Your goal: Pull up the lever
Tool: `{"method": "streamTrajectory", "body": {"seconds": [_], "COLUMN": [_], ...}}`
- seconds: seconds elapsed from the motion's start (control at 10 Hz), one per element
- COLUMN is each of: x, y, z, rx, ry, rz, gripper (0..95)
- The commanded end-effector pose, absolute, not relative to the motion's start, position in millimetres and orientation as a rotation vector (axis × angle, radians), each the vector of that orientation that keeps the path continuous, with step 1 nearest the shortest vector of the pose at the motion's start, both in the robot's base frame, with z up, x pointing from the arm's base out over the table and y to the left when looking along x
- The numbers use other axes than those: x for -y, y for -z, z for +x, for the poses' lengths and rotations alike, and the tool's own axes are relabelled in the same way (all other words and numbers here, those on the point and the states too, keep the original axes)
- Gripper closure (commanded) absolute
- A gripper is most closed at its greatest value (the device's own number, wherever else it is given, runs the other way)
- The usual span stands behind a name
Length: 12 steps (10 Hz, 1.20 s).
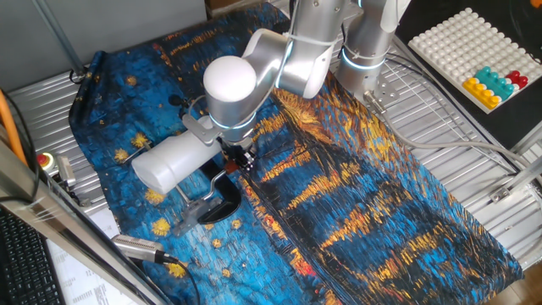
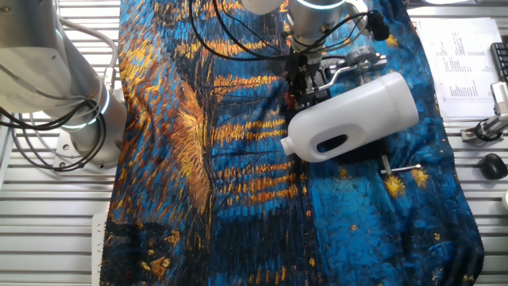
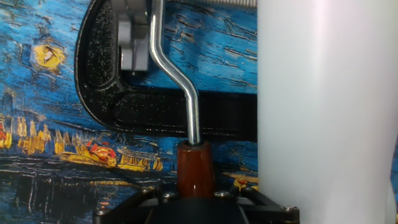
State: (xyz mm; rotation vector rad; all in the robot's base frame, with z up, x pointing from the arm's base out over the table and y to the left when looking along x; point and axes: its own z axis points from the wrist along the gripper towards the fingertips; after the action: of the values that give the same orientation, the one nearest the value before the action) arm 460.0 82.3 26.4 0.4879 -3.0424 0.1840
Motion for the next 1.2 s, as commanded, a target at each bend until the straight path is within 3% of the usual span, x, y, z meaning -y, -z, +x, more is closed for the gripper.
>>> {"method": "streamTrajectory", "body": {"seconds": [0.1,1.2], "x": [-83.2,-88.9], "y": [-29.5,-62.5], "z": [460.9,482.0], "rx": [3.039,2.956], "ry": [-0.180,-0.150], "rz": [0.479,0.430], "gripper": [95.0,95.0]}}
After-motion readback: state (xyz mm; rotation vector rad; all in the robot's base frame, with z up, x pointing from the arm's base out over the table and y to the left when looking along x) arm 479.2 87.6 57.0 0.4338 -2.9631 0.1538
